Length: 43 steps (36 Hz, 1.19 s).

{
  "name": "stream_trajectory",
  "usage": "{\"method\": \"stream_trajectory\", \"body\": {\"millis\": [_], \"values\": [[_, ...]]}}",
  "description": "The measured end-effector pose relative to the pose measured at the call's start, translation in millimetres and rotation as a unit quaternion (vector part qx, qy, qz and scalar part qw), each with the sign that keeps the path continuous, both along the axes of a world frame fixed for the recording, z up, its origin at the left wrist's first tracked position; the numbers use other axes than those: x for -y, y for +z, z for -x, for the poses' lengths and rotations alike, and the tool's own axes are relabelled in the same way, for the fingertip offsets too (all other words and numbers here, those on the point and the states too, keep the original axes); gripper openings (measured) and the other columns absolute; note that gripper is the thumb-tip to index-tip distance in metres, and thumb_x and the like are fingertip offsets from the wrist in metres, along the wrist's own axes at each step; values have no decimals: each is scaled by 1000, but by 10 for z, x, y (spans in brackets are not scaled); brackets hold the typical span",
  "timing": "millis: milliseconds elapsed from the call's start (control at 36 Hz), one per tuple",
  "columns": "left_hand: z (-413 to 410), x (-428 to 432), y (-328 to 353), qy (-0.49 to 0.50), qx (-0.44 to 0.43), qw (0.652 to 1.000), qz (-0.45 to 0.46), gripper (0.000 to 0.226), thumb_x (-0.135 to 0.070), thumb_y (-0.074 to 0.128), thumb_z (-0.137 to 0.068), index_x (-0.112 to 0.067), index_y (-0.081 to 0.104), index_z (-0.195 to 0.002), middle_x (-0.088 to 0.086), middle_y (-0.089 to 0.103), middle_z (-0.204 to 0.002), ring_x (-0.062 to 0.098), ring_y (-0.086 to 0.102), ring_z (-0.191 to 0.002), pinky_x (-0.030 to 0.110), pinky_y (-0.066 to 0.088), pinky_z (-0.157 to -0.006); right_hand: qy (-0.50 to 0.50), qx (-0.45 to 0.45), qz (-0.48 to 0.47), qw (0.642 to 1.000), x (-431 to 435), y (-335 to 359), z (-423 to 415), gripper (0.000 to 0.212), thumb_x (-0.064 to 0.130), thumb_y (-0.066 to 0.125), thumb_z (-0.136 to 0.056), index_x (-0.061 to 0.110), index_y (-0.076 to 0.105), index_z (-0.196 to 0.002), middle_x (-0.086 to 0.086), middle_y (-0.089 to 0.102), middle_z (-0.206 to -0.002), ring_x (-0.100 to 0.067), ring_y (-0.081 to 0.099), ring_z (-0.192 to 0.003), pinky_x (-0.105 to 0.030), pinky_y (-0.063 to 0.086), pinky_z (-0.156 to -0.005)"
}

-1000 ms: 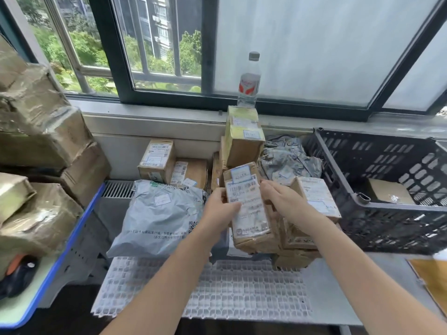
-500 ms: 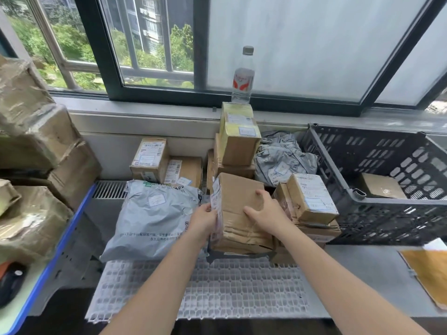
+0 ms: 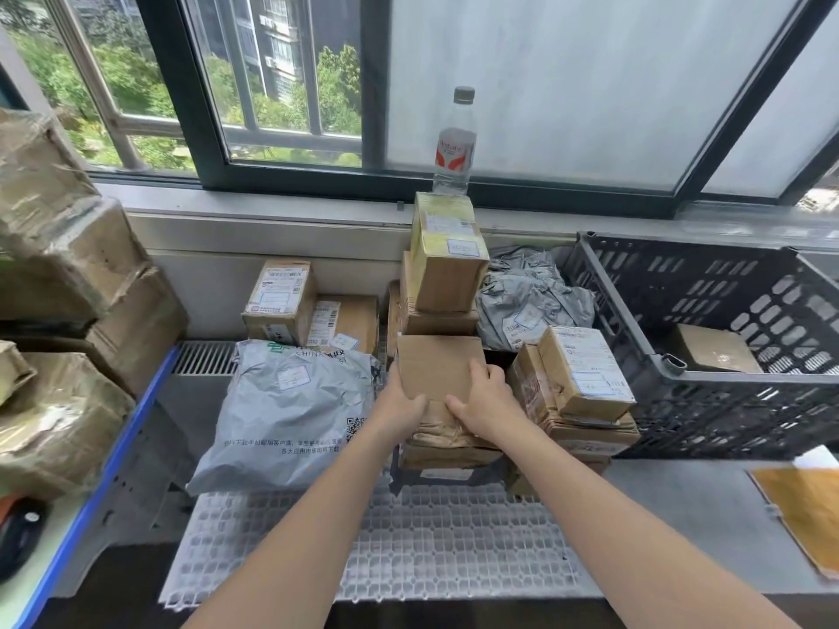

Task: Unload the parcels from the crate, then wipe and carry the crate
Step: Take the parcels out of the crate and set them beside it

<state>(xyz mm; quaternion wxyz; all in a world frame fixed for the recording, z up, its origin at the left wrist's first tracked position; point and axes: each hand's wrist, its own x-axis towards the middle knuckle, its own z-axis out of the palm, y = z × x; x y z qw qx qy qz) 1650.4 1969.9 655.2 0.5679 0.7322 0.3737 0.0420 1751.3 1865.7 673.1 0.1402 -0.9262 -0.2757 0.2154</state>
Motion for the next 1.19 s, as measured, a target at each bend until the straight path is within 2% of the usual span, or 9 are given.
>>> {"method": "stream_trajectory", "body": {"millis": [111, 250, 444, 528, 611, 750, 917, 1056, 1194], "values": [[-1, 13, 67, -5, -25, 996, -88, 89, -25, 58, -93, -23, -5, -156, 11, 34, -148, 26, 45, -126, 37, 43, -100, 12, 20, -10, 1000, 5, 101, 3, 76, 45, 53, -96, 22, 12, -156, -11, 11, -159, -35, 29, -139, -45, 35, -107], [5, 54, 248, -20, 0, 975, -220, 91, -37, 59, -92, -26, -4, -157, 8, 17, -157, 26, 17, -144, 45, 25, -117, 34, 69, -38, 996, 59, 377, -61, 76, 49, 52, -95, 27, 13, -156, -4, 11, -161, -29, 29, -142, -44, 37, -106], [-155, 263, 704, -60, 83, 941, -323, 94, -42, 62, -91, -23, -3, -156, 6, 16, -158, 25, 14, -144, 43, 22, -118, 57, 172, -59, 982, 392, 863, -323, 82, 56, 55, -90, 35, 9, -155, 2, 11, -161, -22, 28, -144, -42, 39, -105], [-335, 437, 885, -88, 110, 934, -329, 95, -41, 64, -90, -23, -2, -156, 6, 16, -158, 24, 12, -145, 43, 17, -120, 33, 184, -68, 980, 583, 973, -518, 84, 59, 55, -89, 37, 7, -155, 2, 9, -162, -19, 22, -147, -41, 35, -109], [-572, 620, 1033, -113, 128, 923, -344, 95, -45, 63, -90, -27, -3, -156, 2, 14, -158, 22, 11, -146, 43, 24, -117, 16, 191, -75, 979, 805, 1058, -743, 84, 59, 55, -89, 39, 6, -154, 3, 9, -162, -19, 21, -147, -42, 33, -110], [-1093, 892, 1197, -152, 113, 903, -386, 94, -50, 58, -91, -29, -7, -155, 2, 11, -159, 23, 8, -147, 43, 21, -120, -7, 213, -78, 974, 1241, 1150, -1233, 86, 59, 56, -89, 33, 8, -155, 1, 11, -161, -19, 18, -148, -42, 32, -112], [-1977, 1481, 1256, -195, 114, 888, -401, 92, -51, 57, -92, -29, -5, -156, 6, 15, -158, 26, 12, -146, 44, 26, -116, -22, 204, -60, 977, 1850, 1139, -1983, 84, 58, 54, -90, 36, 5, -155, 3, 8, -162, -19, 17, -148, -42, 33, -111], [-2746, 2123, 1186, -227, 88, 889, -388, 85, -41, 55, -93, -27, 1, -156, 8, 17, -157, 26, 12, -145, 44, 33, -112, -15, 179, -28, 983, 2383, 1010, -2697, 86, 57, 57, -89, 39, 5, -155, 2, 10, -163, -19, 16, -148, -41, 33, -110], [-3399, 2533, 1014, -243, 20, 882, -404, 90, -52, 57, -92, -28, -2, -156, 8, 16, -158, 27, 13, -146, 44, 37, -109, 27, 155, 54, 986, 2802, 803, -3483, 92, 63, 57, -86, 39, 1, -155, -1, 11, -163, -21, 17, -148, -44, 36, -110]]}}
